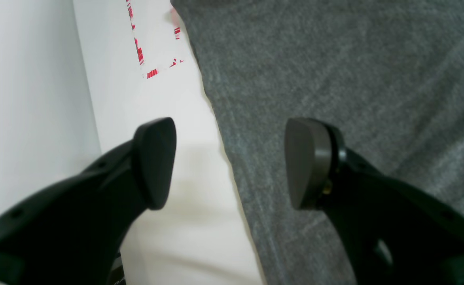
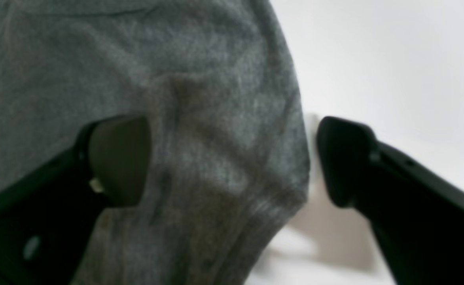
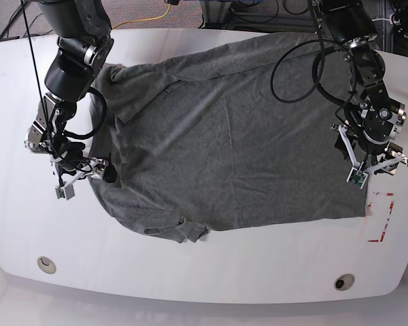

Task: Layout the t-shirt on the table in an organized manner, then fold the t-shirt properly
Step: 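Grasp the shirt edge with the right gripper and pull it outward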

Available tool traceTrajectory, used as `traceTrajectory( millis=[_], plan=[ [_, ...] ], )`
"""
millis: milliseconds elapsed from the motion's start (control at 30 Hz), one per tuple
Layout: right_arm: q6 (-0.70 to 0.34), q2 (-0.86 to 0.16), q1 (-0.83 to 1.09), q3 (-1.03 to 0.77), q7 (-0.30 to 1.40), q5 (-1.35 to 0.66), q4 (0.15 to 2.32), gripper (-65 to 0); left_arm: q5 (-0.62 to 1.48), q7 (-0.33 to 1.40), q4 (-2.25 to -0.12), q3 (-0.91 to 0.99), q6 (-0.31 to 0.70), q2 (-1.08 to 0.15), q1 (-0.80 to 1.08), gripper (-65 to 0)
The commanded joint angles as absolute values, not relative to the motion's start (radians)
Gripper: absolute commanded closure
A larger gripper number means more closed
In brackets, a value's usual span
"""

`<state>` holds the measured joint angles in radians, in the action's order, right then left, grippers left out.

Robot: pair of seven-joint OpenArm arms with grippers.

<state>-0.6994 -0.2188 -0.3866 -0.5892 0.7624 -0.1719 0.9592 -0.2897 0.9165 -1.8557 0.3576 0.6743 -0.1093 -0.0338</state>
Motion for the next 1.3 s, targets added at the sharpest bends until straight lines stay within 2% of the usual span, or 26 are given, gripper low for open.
traceTrajectory(
  millis=[0, 167, 433, 533, 633, 1267],
  plan=[
    [-0.698, -0.226, -0.4, -0.588, 0.794, -0.162, 0.963, -43.3, -0.286, 0.9, -1.87, 0.36, 0.668, -0.119, -0.051, -39.2],
    [-0.698, -0.222, -0.4, -0.588, 0.794, -0.159, 0.963, -27.1, -0.286, 0.9, -1.87, 0.36, 0.668, -0.119, -0.051, -39.2],
    [-0.698, -0.219, -0.4, -0.588, 0.796, -0.157, 0.958, -20.6, -0.286, 0.9, -1.868, 0.358, 0.668, -0.119, -0.051, -39.2],
    [-0.698, -0.219, -0.4, -0.588, 0.796, -0.156, 0.958, -13.2, -0.286, 0.9, -1.868, 0.358, 0.668, -0.12, -0.051, -39.2],
    [-0.698, -0.222, -0.4, -0.588, 0.794, -0.156, 0.958, -0.5, -0.286, 0.9, -1.868, 0.358, 0.668, -0.12, -0.051, -39.2],
    [-0.698, -0.335, -0.369, -0.595, 0.75, -0.157, 0.958, 0.0, -0.286, 0.9, -1.868, 0.355, 0.668, -0.12, -0.051, -39.2]
  ],
)
